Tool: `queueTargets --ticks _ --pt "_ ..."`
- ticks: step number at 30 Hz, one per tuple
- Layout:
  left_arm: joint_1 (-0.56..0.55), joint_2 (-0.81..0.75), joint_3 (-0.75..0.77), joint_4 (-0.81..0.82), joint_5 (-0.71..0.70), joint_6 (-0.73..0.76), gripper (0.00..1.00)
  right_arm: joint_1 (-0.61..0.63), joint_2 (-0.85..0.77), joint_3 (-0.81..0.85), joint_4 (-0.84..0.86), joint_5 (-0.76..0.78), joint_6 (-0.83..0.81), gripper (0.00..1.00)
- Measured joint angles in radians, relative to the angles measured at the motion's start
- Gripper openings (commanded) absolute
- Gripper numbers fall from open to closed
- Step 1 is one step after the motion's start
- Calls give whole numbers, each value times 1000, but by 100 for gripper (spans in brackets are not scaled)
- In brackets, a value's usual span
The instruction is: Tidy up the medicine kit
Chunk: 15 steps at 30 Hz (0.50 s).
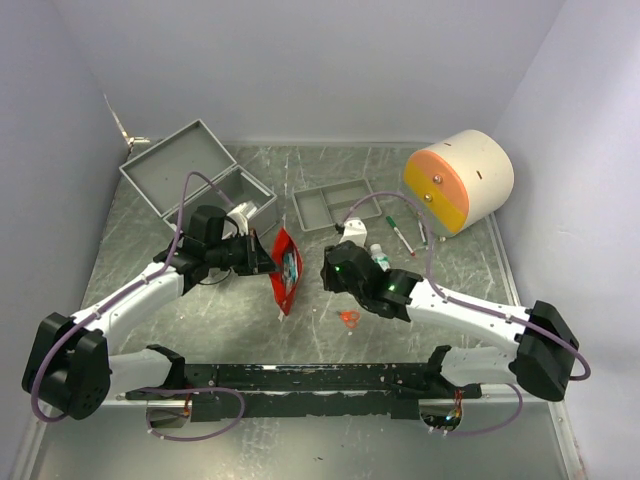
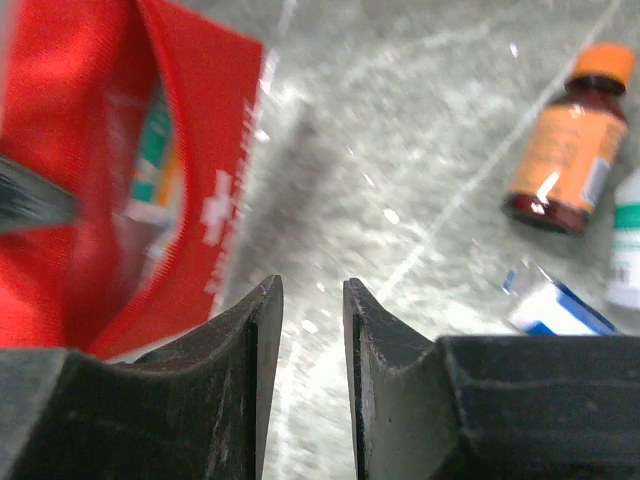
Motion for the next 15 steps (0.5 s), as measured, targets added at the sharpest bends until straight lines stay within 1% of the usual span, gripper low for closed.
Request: queueTargets --ticks 3,6,11,15 --pt "0 8 0 -3 4 3 7 -1 12 -50 -43 -29 -24 35" --pt "0 28 0 -3 21 3 7 -2 41 -58 -44 -79 -46 37" --pt "0 61 7 -11 39 6 7 -2 111 -47 -53 -108 -44 53" --pt "0 78 18 -11 76 6 7 -2 127 -47 -105 -92 -13 58"
